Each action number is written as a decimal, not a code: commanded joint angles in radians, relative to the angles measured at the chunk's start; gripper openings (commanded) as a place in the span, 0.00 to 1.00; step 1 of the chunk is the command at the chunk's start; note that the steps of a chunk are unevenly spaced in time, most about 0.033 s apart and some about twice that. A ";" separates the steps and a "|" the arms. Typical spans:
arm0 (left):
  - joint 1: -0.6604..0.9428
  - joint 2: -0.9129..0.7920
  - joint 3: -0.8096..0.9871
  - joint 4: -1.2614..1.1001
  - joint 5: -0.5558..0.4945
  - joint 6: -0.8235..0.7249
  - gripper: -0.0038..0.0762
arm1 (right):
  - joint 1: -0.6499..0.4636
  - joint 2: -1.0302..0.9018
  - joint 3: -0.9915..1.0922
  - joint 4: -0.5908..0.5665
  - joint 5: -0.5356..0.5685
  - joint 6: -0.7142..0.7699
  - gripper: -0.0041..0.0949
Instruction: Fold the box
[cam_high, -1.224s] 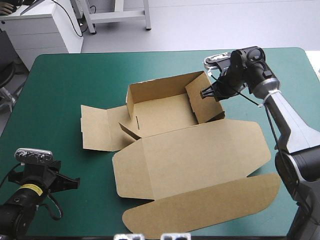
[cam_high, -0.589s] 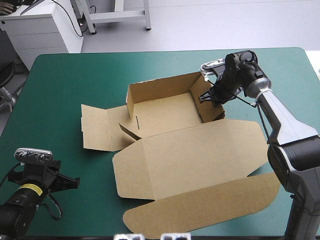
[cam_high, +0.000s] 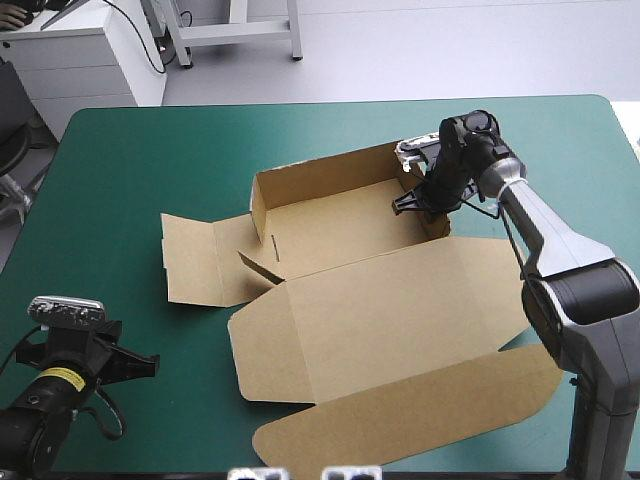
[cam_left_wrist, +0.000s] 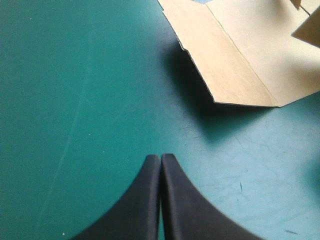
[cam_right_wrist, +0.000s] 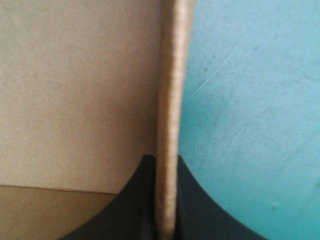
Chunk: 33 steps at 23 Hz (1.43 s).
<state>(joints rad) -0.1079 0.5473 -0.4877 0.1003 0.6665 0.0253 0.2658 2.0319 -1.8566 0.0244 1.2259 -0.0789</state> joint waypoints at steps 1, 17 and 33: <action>-0.005 0.002 -0.029 0.004 -0.083 -0.025 0.04 | -0.004 -0.125 -0.049 -0.024 0.025 -0.001 0.02; -0.005 0.211 -0.071 0.072 -0.315 -0.165 0.04 | -0.045 -0.522 -0.103 -0.165 0.025 0.079 0.02; 0.275 0.740 -0.500 -0.302 -0.397 0.075 0.04 | -0.045 -0.549 -0.103 -0.138 0.025 0.088 0.02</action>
<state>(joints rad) 0.1505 1.2573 -0.9163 -0.0273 0.3291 -0.0357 0.2266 1.5312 -1.9271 -0.1252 1.2467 0.0000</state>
